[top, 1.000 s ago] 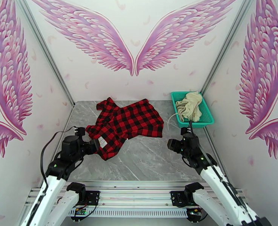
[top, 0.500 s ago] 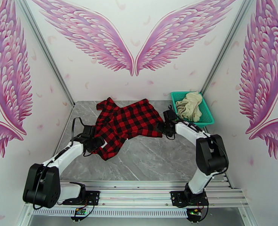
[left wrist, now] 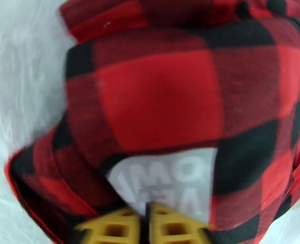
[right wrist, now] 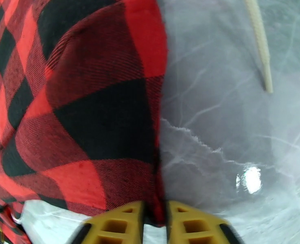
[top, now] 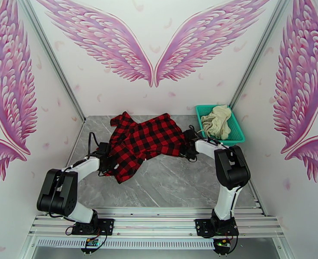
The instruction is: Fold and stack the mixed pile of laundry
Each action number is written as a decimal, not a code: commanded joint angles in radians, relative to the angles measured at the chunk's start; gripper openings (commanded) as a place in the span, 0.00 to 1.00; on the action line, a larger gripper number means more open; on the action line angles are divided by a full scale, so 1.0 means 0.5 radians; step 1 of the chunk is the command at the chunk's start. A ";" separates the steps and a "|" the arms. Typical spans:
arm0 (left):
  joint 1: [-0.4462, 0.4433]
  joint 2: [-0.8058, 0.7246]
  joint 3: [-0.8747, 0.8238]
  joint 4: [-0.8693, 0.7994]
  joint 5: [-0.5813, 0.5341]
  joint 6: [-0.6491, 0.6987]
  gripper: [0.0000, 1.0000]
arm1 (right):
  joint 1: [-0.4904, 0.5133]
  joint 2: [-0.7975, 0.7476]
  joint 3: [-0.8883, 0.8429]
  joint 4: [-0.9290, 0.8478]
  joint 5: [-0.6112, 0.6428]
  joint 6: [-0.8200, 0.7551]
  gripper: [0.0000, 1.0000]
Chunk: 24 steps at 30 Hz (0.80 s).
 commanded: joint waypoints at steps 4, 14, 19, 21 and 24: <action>0.069 -0.271 0.093 -0.188 -0.030 0.151 0.00 | 0.020 -0.405 -0.207 -0.342 0.104 -0.092 0.00; 0.092 -0.652 0.064 -0.624 -0.053 0.285 0.00 | -0.003 -1.321 -0.668 -0.973 0.168 -0.057 0.00; 0.094 -0.742 -0.004 -0.796 -0.143 0.217 0.00 | 0.002 -1.577 -0.778 -1.253 0.137 0.099 0.00; 0.103 -0.760 -0.019 -0.856 -0.176 0.198 0.08 | 0.004 -1.672 -0.797 -1.319 0.115 0.146 0.02; 0.106 -0.766 -0.020 -0.900 -0.181 0.185 0.53 | 0.006 -1.728 -0.774 -1.379 0.072 0.173 0.50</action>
